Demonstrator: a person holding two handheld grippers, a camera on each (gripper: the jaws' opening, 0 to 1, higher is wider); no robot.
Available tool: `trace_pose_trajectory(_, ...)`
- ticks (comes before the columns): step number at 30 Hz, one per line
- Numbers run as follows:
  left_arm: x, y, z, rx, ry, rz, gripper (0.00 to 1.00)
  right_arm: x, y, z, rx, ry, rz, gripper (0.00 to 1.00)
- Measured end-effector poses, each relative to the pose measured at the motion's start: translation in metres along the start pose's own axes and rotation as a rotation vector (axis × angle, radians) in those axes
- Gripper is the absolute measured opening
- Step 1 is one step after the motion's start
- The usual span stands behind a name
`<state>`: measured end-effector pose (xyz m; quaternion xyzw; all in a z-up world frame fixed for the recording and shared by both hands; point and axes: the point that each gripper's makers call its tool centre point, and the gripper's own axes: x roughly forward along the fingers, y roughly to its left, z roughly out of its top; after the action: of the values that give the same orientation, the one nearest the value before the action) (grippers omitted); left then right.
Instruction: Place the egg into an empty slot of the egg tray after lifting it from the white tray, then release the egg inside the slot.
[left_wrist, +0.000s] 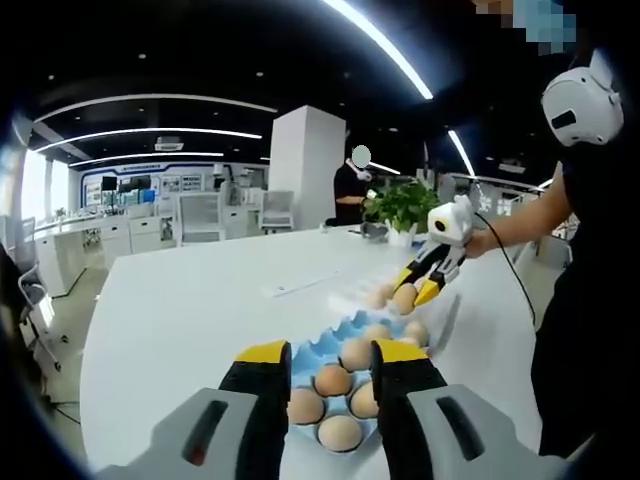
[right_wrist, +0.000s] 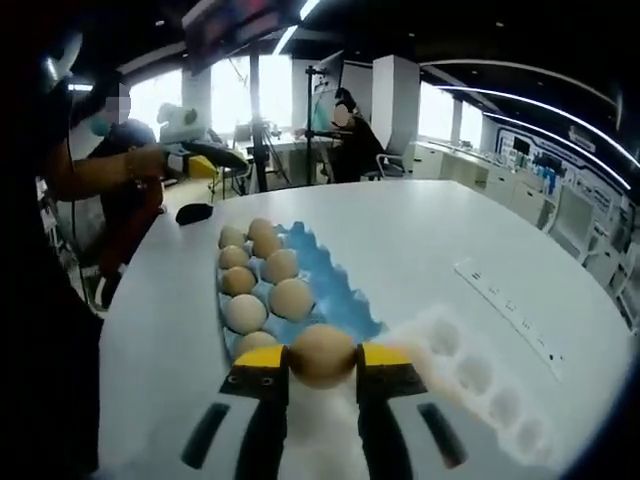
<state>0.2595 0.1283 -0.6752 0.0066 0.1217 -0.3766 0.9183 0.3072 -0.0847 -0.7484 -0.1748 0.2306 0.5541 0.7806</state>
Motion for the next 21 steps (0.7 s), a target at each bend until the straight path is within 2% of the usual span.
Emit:
trace_pose_trajectory(9,0.002,0.001,0.000,-0.003,0.000,-0.004,0.32,0.028,0.004,0.000,0.011,0.016,0.045,0.26)
trace_pose_trajectory(21,-0.001,0.004,-0.003,-0.006,0.005,0.004,0.33,0.045,0.008,-0.007,-0.014,0.060,0.081,0.26)
